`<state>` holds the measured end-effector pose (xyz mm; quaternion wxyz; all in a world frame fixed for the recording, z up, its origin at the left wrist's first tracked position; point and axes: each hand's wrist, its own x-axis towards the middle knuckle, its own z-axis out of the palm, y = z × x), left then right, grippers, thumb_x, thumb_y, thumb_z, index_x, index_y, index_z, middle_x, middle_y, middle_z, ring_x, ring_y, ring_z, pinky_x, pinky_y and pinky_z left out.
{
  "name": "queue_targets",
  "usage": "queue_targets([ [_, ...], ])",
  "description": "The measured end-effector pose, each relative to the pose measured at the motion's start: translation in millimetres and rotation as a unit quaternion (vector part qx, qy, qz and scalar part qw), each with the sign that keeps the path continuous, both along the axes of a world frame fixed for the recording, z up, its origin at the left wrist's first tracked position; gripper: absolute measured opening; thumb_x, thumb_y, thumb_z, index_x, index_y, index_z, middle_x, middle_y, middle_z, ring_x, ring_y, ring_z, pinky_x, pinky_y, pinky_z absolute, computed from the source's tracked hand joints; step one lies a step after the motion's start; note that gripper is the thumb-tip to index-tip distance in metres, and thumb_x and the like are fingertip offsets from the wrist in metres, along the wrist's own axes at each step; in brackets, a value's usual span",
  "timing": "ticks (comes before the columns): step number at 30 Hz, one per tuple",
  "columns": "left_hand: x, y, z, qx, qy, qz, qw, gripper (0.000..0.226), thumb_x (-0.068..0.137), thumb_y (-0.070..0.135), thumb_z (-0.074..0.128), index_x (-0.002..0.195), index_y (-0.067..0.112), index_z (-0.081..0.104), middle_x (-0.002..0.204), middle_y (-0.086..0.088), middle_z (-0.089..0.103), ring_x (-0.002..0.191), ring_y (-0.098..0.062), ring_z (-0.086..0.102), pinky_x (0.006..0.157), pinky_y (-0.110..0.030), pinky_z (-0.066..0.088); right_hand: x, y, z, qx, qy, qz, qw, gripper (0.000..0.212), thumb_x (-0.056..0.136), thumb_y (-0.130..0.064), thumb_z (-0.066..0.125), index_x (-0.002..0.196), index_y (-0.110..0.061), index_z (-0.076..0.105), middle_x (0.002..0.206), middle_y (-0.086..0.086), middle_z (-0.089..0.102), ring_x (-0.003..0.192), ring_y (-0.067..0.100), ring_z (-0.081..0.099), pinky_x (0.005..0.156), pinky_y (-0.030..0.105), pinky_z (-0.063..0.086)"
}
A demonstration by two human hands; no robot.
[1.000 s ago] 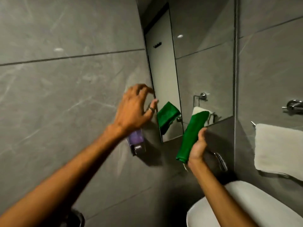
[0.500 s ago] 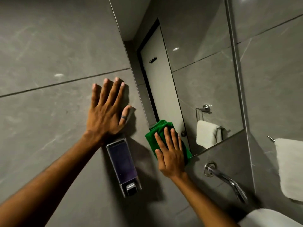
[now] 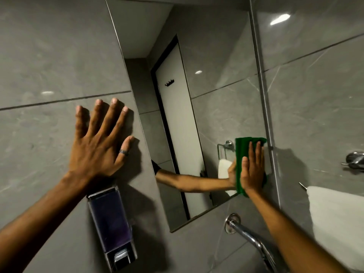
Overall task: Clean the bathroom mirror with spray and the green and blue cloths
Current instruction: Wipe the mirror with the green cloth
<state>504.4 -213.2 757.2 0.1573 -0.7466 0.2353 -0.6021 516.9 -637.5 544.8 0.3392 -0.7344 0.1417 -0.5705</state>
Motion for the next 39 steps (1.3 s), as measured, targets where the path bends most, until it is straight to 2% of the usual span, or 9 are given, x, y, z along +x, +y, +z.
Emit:
queue_targets([
  [4, 1.2, -2.7, 0.0, -0.001, -0.007, -0.001, 1.0, 0.08, 0.099, 0.063, 0.02, 0.167, 0.022, 0.008, 0.177, -0.007, 0.0, 0.163, -0.033, -0.005, 0.129, -0.062, -0.003, 5.2, -39.0, 16.8, 0.115, 0.001, -0.021, 0.993, 0.064, 0.098, -0.045, 0.015, 0.157, -0.02, 0.019, 0.168, 0.01, 0.013, 0.156, 0.031, 0.01, 0.127, 0.047, 0.007],
  [6, 2.4, -2.6, 1.9, -0.004, -0.007, 0.004, 1.0, 0.08, 0.099, 0.063, 0.02, 0.167, 0.022, 0.008, 0.177, -0.007, 0.0, 0.163, -0.033, -0.004, 0.128, -0.065, 0.003, 7.7, -36.9, 28.4, 0.12, 0.009, -0.024, 0.992, 0.063, 0.099, -0.043, 0.014, 0.158, -0.021, 0.017, 0.168, 0.009, 0.01, 0.156, 0.03, 0.007, 0.127, 0.044, 0.005],
  [15, 2.9, -4.0, 2.0, -0.005, -0.005, 0.006, 1.0, 0.078, 0.1, 0.061, 0.021, 0.167, 0.021, 0.009, 0.177, -0.007, 0.001, 0.163, -0.034, -0.004, 0.129, -0.061, -0.006, -2.8, 120.2, 124.5, -0.06, -0.044, -0.014, 0.997, 0.063, 0.099, -0.049, 0.008, 0.159, -0.027, 0.014, 0.169, 0.005, 0.006, 0.157, 0.024, 0.002, 0.127, 0.047, 0.006],
  [19, -4.5, -5.0, 3.0, -0.016, 0.02, 0.001, 1.0, 0.078, 0.099, 0.061, 0.023, 0.166, 0.022, 0.012, 0.176, -0.008, 0.005, 0.163, -0.033, -0.001, 0.129, -0.06, -0.007, -6.8, 212.9, 129.4, -0.18, -0.036, -0.002, 0.983, 0.06, 0.102, -0.05, 0.015, 0.159, -0.033, 0.006, 0.17, 0.003, 0.003, 0.157, 0.025, -0.003, 0.126, 0.047, -0.001],
  [22, -10.0, -4.4, 5.0, -0.035, 0.031, -0.005, 0.999, 0.077, 0.099, 0.059, 0.023, 0.166, 0.023, 0.014, 0.175, -0.007, 0.007, 0.163, -0.033, 0.001, 0.129, -0.064, -0.002, -9.5, 234.9, 134.1, -0.228, -0.03, 0.018, 0.973, 0.058, 0.103, -0.05, 0.011, 0.158, -0.036, 0.002, 0.17, 0.0, -0.001, 0.157, 0.024, -0.005, 0.125, 0.048, -0.004],
  [26, -11.0, -2.5, 47.1, -0.061, 0.024, -0.014, 0.998, 0.078, 0.097, 0.062, 0.022, 0.165, 0.024, 0.018, 0.175, -0.009, 0.012, 0.163, -0.036, 0.0, 0.128, -0.064, -0.004, -8.9, 198.6, 166.2, -0.274, -0.051, 0.014, 0.96, 0.059, 0.102, -0.045, 0.021, 0.158, -0.037, 0.006, 0.17, -0.003, 0.004, 0.157, 0.021, -0.001, 0.127, 0.046, 0.002],
  [29, -14.3, -0.1, 84.4, -0.061, 0.033, -0.006, 0.998, 0.079, 0.096, 0.065, 0.019, 0.165, 0.026, 0.019, 0.175, -0.009, 0.012, 0.162, -0.036, 0.002, 0.128, -0.061, -0.006, -5.6, 144.3, 188.8, -0.254, -0.048, 0.005, 0.966, 0.061, 0.1, -0.044, 0.022, 0.159, -0.034, 0.009, 0.169, 0.0, 0.008, 0.157, 0.021, 0.003, 0.127, 0.046, 0.007],
  [33, -17.5, 0.1, 97.0, -0.044, 0.023, 0.003, 0.999, 0.077, 0.097, 0.065, 0.018, 0.165, 0.028, 0.019, 0.175, -0.009, 0.012, 0.162, -0.035, 0.003, 0.129, -0.062, -0.002, -0.4, 60.6, 191.9, -0.152, -0.042, 0.011, 0.987, 0.057, 0.1, -0.045, 0.012, 0.156, -0.033, 0.008, 0.168, 0.002, 0.008, 0.157, 0.022, 0.007, 0.126, 0.048, 0.012],
  [39, -16.2, -2.4, 97.2, -0.042, 0.016, 0.024, 0.999, 0.077, 0.097, 0.066, 0.013, 0.165, 0.031, 0.01, 0.176, -0.008, 0.002, 0.163, -0.034, -0.004, 0.129, -0.062, -0.002, 10.1, -38.8, 209.8, 0.023, -0.02, -0.045, 0.999, 0.062, 0.1, -0.046, 0.009, 0.159, -0.026, 0.011, 0.169, 0.006, 0.007, 0.156, 0.027, 0.006, 0.127, 0.048, 0.005],
])
